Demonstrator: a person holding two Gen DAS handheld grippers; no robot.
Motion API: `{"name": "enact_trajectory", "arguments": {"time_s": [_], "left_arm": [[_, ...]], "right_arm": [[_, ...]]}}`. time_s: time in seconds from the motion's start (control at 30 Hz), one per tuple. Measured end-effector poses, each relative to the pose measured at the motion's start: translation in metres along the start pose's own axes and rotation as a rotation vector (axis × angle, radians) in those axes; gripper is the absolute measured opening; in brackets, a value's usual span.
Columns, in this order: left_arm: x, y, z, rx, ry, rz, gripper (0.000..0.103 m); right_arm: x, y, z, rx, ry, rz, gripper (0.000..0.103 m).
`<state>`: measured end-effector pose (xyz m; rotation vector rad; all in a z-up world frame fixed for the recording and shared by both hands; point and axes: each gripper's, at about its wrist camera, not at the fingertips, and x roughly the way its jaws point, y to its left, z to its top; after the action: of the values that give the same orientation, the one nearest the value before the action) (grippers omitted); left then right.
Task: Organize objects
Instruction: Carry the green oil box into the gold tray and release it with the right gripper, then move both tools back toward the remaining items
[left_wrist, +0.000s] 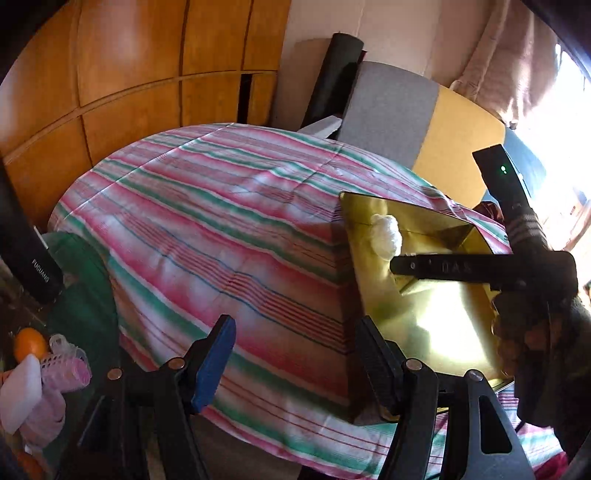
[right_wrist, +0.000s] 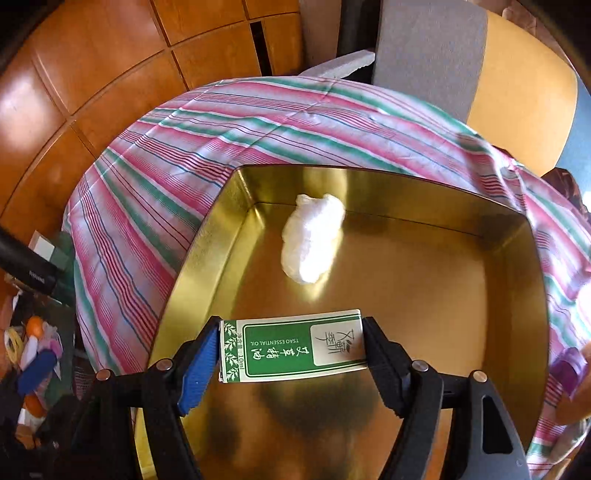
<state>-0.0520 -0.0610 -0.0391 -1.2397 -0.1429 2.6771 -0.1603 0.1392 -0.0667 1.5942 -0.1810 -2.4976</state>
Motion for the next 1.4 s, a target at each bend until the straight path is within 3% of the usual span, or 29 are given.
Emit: {"name": "enact_trajectory", "arguments": {"time_s": [0.07, 0.27, 0.97, 1.4], "left_arm": [[0.000, 0.006, -0.002, -0.015, 0.004, 0.006, 0.069], [-0.001, 0.009, -0.005, -0.025, -0.002, 0.014, 0.070], [-0.028, -0.041, 0.001, 0.104, -0.066, -0.005, 0.075], [-0.029, -0.088, -0.002, 0.210, -0.051, -0.057, 0.075]], "right_arm": [[0.003, -0.003, 0.004, 0.049, 0.001, 0.059, 0.083], [-0.015, -0.005, -0.005, 0.056, -0.046, 0.088, 0.083], [-0.110, -0.042, -0.085, 0.034, -0.258, -0.100, 0.083], [-0.153, -0.124, -0.123, 0.198, -0.317, -0.199, 0.083]]}}
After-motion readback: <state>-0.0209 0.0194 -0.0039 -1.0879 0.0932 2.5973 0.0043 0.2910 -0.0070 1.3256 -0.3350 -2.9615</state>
